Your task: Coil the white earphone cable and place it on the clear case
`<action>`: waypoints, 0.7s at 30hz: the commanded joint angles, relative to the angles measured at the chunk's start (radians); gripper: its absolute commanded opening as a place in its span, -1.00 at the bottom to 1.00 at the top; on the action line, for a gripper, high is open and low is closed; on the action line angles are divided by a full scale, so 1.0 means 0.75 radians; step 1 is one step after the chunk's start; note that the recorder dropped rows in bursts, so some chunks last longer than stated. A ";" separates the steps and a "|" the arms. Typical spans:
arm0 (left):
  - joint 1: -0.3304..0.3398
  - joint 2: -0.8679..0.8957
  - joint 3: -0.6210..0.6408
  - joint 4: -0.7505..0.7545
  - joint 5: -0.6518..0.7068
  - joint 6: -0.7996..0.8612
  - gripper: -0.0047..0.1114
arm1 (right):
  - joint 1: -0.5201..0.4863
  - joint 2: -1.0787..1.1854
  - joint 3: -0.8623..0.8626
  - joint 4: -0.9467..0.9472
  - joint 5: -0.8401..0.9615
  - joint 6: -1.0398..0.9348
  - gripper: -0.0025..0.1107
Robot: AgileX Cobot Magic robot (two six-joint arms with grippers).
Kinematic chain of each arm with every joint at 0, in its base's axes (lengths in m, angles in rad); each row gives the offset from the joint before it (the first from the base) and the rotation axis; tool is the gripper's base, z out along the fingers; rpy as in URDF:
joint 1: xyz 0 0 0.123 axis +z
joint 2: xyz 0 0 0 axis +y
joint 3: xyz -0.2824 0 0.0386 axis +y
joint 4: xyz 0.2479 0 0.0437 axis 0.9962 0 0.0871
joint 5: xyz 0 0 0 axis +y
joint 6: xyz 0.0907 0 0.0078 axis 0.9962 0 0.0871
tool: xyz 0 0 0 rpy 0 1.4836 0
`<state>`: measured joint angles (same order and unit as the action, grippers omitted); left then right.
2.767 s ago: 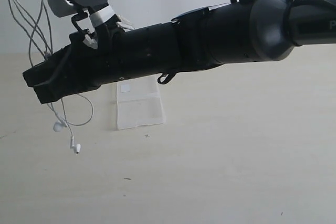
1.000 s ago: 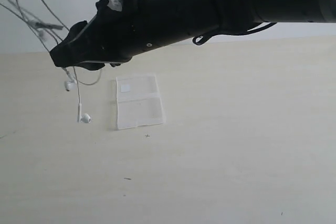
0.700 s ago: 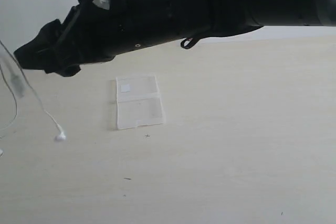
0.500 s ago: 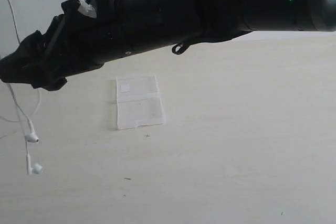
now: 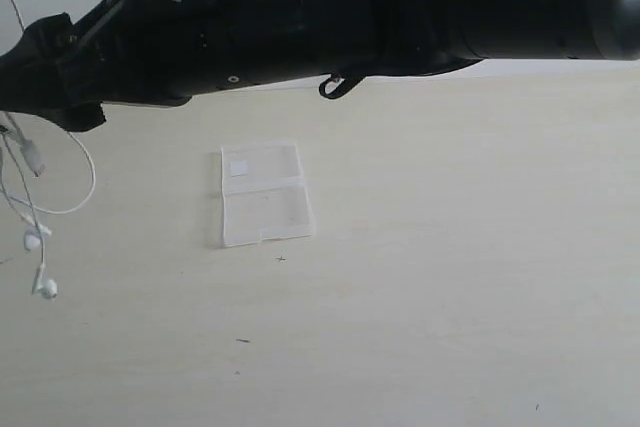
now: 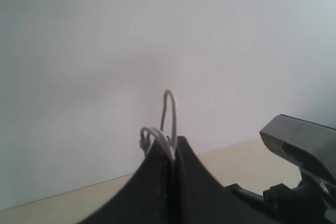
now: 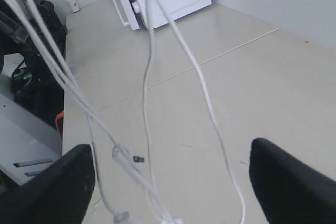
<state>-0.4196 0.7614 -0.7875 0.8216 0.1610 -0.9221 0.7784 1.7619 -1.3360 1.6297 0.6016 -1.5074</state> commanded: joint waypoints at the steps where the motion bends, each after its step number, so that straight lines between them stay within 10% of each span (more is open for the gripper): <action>1: -0.001 0.010 -0.008 0.008 -0.023 0.006 -0.92 | 0.001 0.000 0.003 0.024 -0.023 -0.010 0.48; 21: -0.001 -0.012 -0.008 -0.069 -0.156 -0.007 -0.92 | 0.001 0.000 0.003 0.024 0.008 -0.186 0.55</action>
<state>-0.4196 0.7585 -0.7875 0.7795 0.0646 -0.9221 0.7784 1.7619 -1.3360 1.6356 0.5857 -1.6206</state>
